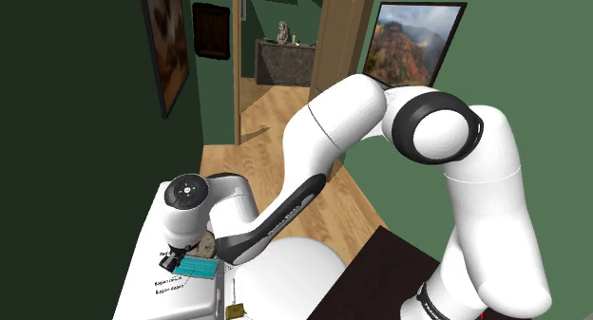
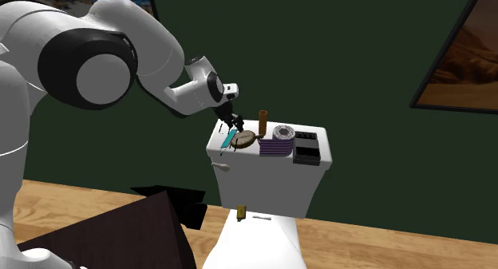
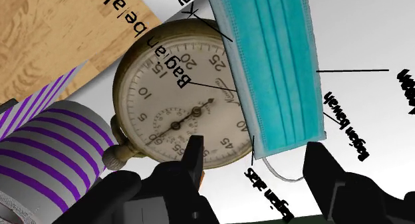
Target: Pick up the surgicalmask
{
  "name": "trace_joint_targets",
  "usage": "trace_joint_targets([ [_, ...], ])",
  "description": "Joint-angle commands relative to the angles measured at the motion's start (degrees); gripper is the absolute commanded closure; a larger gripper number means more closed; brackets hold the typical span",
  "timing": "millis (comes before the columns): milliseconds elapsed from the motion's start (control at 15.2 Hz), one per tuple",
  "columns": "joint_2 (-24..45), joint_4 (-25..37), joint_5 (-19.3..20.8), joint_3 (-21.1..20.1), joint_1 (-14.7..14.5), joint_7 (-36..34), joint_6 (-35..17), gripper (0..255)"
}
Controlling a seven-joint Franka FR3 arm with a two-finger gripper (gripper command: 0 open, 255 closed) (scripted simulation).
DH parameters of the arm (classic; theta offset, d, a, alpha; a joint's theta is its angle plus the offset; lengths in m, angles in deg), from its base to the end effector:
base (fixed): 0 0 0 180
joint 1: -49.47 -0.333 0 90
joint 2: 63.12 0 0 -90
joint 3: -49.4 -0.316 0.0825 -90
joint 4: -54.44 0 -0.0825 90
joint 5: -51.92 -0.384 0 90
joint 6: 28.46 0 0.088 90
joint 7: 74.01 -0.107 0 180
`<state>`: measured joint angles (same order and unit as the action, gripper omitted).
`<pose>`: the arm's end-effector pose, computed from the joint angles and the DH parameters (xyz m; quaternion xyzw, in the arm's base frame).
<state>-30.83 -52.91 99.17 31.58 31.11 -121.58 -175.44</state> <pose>0.5261 0.3821 0.2362 0.9616 0.1962 0.1806 0.0655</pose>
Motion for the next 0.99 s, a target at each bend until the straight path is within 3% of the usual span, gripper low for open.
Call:
trace_joint_targets([
  [0, 0.1, 0.0, 0.1, 0.0, 0.0, -0.1, -0.1, 255],
  [528, 0.1, 0.0, 0.1, 0.1, 0.0, -0.1, -0.1, 255],
  [924, -3.2, -0.5, -2.9, -1.8, 1.3, 2.8, 2.3, 255],
])
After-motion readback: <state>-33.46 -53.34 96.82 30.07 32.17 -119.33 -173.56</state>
